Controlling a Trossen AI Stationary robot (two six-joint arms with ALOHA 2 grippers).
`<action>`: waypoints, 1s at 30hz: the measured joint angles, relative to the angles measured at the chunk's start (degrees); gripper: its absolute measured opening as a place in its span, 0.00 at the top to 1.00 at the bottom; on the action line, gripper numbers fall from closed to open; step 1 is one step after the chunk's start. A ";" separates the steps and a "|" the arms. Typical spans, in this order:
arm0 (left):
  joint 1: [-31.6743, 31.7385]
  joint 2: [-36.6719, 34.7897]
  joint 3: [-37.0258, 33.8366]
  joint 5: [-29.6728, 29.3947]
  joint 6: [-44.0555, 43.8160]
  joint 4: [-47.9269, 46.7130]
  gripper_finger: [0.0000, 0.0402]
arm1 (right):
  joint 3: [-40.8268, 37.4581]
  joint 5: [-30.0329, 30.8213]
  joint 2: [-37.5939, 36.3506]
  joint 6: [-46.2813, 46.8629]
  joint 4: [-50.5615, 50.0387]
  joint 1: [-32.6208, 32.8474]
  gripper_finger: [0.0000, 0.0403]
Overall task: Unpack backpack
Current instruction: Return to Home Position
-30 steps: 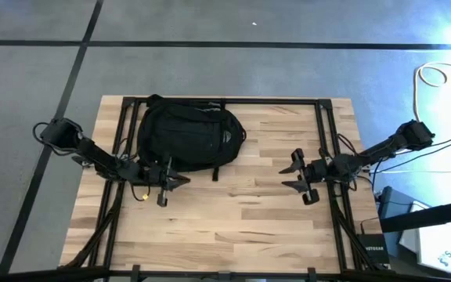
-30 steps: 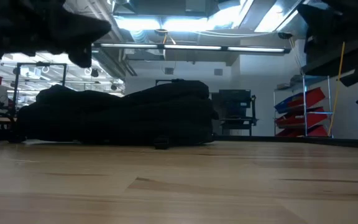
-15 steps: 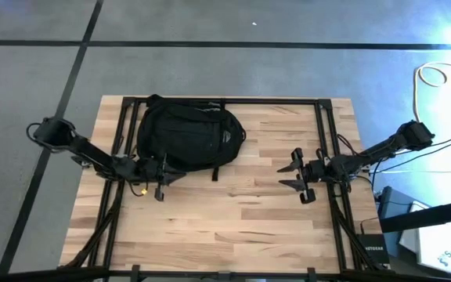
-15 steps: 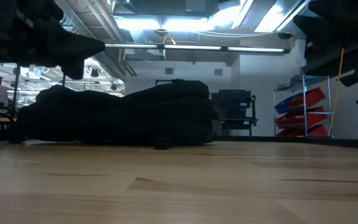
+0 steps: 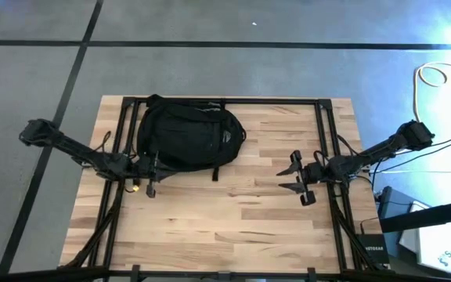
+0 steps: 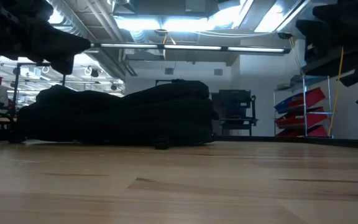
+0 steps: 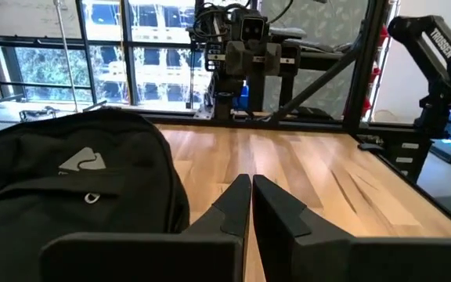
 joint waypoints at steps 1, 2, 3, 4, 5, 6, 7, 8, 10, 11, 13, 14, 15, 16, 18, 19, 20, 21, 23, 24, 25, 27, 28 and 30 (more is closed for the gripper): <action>-0.06 -2.54 0.00 0.02 -0.13 -2.99 1.00 | 0.00 0.00 0.02 0.00 -0.21 0.00 0.64; -0.07 -5.20 0.00 0.03 -0.17 -5.72 1.00 | 0.00 0.00 0.02 0.00 -0.27 0.00 0.64; -0.18 -7.84 0.02 0.04 -0.28 -8.14 1.00 | 0.00 -0.03 0.01 -0.03 -0.21 0.00 0.64; -0.41 -10.29 0.02 0.02 -0.30 -10.36 1.00 | 0.00 -0.08 -0.02 -0.20 -0.21 0.00 0.64; -0.76 -12.72 0.02 0.02 -0.19 -12.37 1.00 | 0.00 -0.09 -0.12 -0.35 -0.40 0.00 0.64; -1.14 -15.21 0.02 0.02 -0.10 -14.20 1.00 | 0.00 -0.09 -0.25 -0.63 -0.59 0.00 0.64; -1.51 -17.48 0.02 0.02 0.09 -15.93 1.00 | 0.00 -0.08 -0.44 -1.11 -0.91 0.00 0.64; -1.88 -19.76 0.02 0.02 0.27 -17.54 1.00 | 0.00 0.00 -0.61 -1.44 -1.23 0.00 0.64; -2.58 -23.95 0.02 0.02 0.53 -22.13 1.00 | 0.00 0.80 -1.14 -1.75 -2.15 0.00 0.64; -2.74 -25.95 0.02 0.01 0.44 -25.20 1.00 | 0.00 1.39 -1.39 -1.75 -2.37 0.00 0.64; -2.99 -29.75 0.03 -0.88 -1.09 -31.42 1.00 | 0.00 1.97 -1.81 -1.68 -2.92 0.00 0.64; -2.97 -30.80 0.13 -0.92 -1.46 -31.55 1.00 | -0.02 2.09 -1.90 -1.68 -3.15 0.00 0.64; -2.97 -31.50 0.09 -0.28 -1.22 -31.61 1.00 | -0.02 2.19 -1.90 -1.66 -3.30 -0.02 0.64; -3.09 -32.31 0.11 0.05 -0.60 -31.69 1.00 | -0.02 2.20 -1.90 -1.64 -3.36 0.00 0.64; -3.10 -33.51 0.11 0.03 1.16 -31.74 1.00 | -0.02 2.22 -1.86 -1.68 -3.81 0.00 0.64; -3.09 -34.03 0.09 -0.60 2.01 -31.71 1.00 | -0.02 2.41 -1.86 -1.89 -3.92 0.00 0.64; -2.94 -34.31 0.09 -0.93 2.83 -31.67 1.00 | -0.02 2.82 -1.90 -2.38 -4.29 0.00 0.64; -2.82 -34.47 0.11 -1.15 3.33 -31.67 1.00 | -0.02 3.45 -1.92 -2.59 -4.45 0.00 0.64; -2.55 -34.56 0.10 -1.44 3.75 -31.70 1.00 | -0.02 4.50 -1.92 -2.61 -5.09 0.00 0.64; -2.39 -34.56 0.11 -1.42 3.75 -31.70 1.00 | -0.02 4.65 -1.92 -2.63 -5.21 0.00 0.65; -2.27 -34.55 0.10 -1.39 3.74 -31.73 1.00 | -0.02 4.70 -1.92 -2.72 -5.31 0.00 0.67; -2.15 -34.54 0.11 -1.38 3.73 -31.74 1.00 | -0.02 4.70 -1.92 -2.87 -5.59 0.00 0.72; -2.13 -34.56 0.11 -1.36 3.77 -31.74 1.00 | -0.02 4.70 -1.92 -3.02 -5.66 0.00 0.76; -2.13 -34.56 0.11 -1.38 4.12 -31.78 1.00 | -0.02 4.70 -1.92 -3.02 -5.93 0.00 0.85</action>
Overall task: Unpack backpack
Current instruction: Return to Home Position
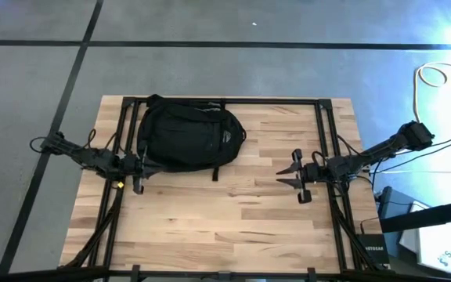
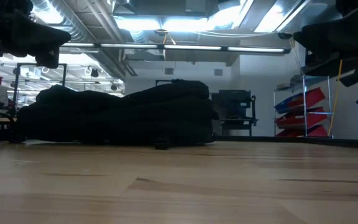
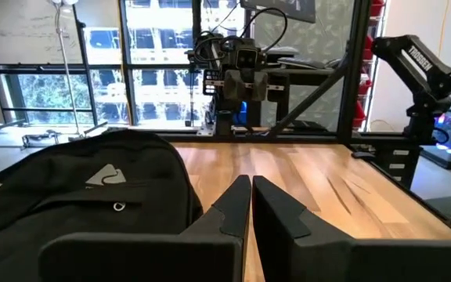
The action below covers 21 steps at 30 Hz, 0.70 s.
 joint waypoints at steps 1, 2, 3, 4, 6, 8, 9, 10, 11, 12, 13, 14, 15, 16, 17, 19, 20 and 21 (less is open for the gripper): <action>0.00 0.00 0.00 -0.02 0.11 0.00 1.00 | 0.00 0.00 0.00 0.00 -0.30 0.00 0.90; 0.00 0.00 0.00 -0.02 0.30 -0.02 1.00 | 0.00 -0.06 0.00 -0.04 -0.54 0.00 0.95; 0.00 0.00 0.00 -0.02 0.51 -0.02 1.00 | 0.00 -0.07 0.00 -0.04 -0.55 0.00 0.97; 0.00 0.00 0.00 -0.02 0.71 -0.02 1.00 | 0.00 -0.07 0.00 -0.03 -0.53 0.00 0.98; 0.00 0.00 0.00 -0.04 1.13 -0.04 1.00 | 0.00 0.09 0.00 -0.04 -0.50 0.00 0.96; 0.00 0.00 0.00 -0.04 1.37 -0.06 1.00 | 0.00 0.72 0.00 -0.11 -0.50 0.00 0.95; 0.00 0.00 0.00 -0.04 1.37 -0.07 1.00 | 0.00 0.87 0.00 -0.24 -0.50 0.00 0.96; 0.00 0.00 0.00 -0.04 1.37 -0.07 1.00 | 0.00 0.96 0.00 -0.36 -0.50 0.00 0.97; 0.00 0.00 0.00 -0.05 1.37 -0.08 1.00 | 0.00 1.05 0.00 -0.58 -0.50 0.00 0.98; 0.00 0.00 0.00 -0.12 1.35 -0.08 1.00 | 0.00 1.33 0.00 -1.08 -0.50 0.00 0.99; 0.00 0.00 0.00 -0.27 1.35 -0.07 1.00 | 0.00 2.27 0.00 -1.56 -0.50 0.00 0.99; 0.00 0.00 0.00 -0.46 1.35 -0.07 1.00 | 0.00 3.72 0.00 -1.75 -0.53 0.00 1.00; 0.00 0.00 0.00 -0.50 1.31 -0.07 1.00 | 0.00 5.62 0.00 -1.77 -0.59 0.00 0.99; 0.00 0.00 0.00 -0.61 1.29 -0.07 1.00 | 0.00 8.10 0.00 -1.77 -0.99 0.00 0.99; 0.00 0.00 0.00 -0.81 1.32 -0.07 1.00 | 0.00 11.13 0.00 -1.75 -1.62 0.00 0.98; 0.00 0.00 0.00 -0.96 1.49 -0.07 1.00 | 0.00 17.57 0.00 -1.75 -2.39 0.00 0.98; 0.00 0.00 0.02 -0.96 1.50 -0.07 1.00 | 0.00 20.34 -0.01 -1.75 -2.94 -0.01 0.98; 0.00 0.00 0.02 -0.96 1.50 -0.07 1.00 | -0.01 22.58 -0.02 -1.76 -3.47 -0.01 0.98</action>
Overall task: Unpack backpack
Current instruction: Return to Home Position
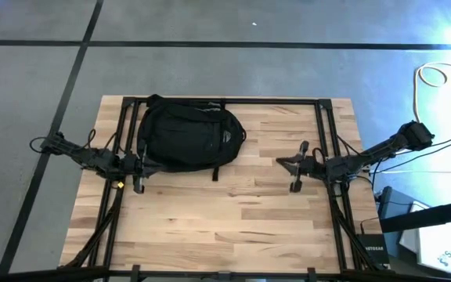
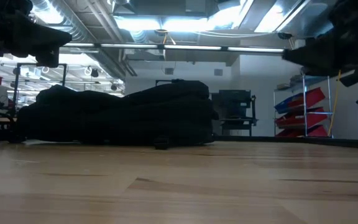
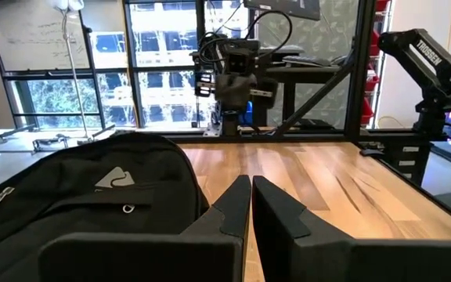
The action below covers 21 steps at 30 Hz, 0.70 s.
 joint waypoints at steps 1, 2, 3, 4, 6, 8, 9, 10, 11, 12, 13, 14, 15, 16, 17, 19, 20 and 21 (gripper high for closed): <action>0.00 0.00 0.00 0.00 0.00 0.00 1.00 | -0.01 1.37 0.04 0.01 -0.25 -0.01 0.98; 0.00 0.00 0.00 -0.01 0.00 -0.01 1.00 | 0.01 1.97 0.03 0.05 -0.25 -0.01 0.98; 0.00 0.00 0.00 -0.02 -0.08 0.00 1.00 | 0.06 2.01 0.00 0.08 -0.10 -0.01 0.98; 0.00 0.01 0.00 -0.02 -1.33 -0.02 1.00 | 0.08 1.95 0.00 0.08 -0.07 0.01 0.98; 0.00 0.02 0.00 -0.04 -6.81 0.00 1.00 | 0.08 1.42 0.02 0.10 -0.43 0.01 0.98; 0.00 0.02 0.00 -0.07 -10.85 -0.02 1.00 | 0.12 1.22 0.02 0.14 -1.22 0.01 0.98; 0.00 0.02 0.00 -0.09 -12.18 -0.02 1.00 | 0.12 1.11 0.02 0.14 -1.38 0.01 0.98; 0.00 0.02 0.00 -0.09 -12.97 -0.02 1.00 | 0.12 1.03 0.02 0.14 -1.34 0.01 0.98; 0.00 0.02 0.00 -0.08 -13.58 -0.02 1.00 | 0.12 1.02 0.02 0.17 -1.34 0.01 0.98; 0.00 0.02 0.00 -0.11 -13.86 -0.02 1.00 | 0.12 1.02 0.02 0.18 -1.36 0.01 0.98; 0.00 0.02 0.00 -0.09 -13.93 -0.02 1.00 | 0.12 1.01 0.02 0.19 -1.38 0.01 0.98; 0.00 0.02 0.00 -0.09 -13.81 -0.02 1.00 | 0.12 1.00 0.02 0.19 -1.36 0.01 0.98; 0.00 0.02 0.00 -0.09 -13.73 -0.04 1.00 | 0.16 1.00 0.02 0.21 -1.38 0.01 0.98; 0.00 0.02 0.00 -0.09 -13.73 -0.03 1.00 | 0.20 1.00 0.02 0.23 -1.50 0.01 0.98; 0.00 0.02 0.00 -0.09 -13.77 -0.02 1.00 | 0.21 1.00 0.02 0.23 -1.59 0.01 0.98; 0.00 0.02 0.00 -0.09 -13.81 -0.04 1.00 | 0.21 1.00 0.02 0.22 -1.60 0.01 0.98; 0.00 0.02 0.00 -0.09 -13.81 -0.02 1.00 | 0.21 0.98 0.02 0.23 -1.60 0.01 0.98; 0.00 0.02 0.00 -0.09 -13.84 -0.03 1.00 | 0.21 0.98 0.02 0.23 -1.60 0.01 0.98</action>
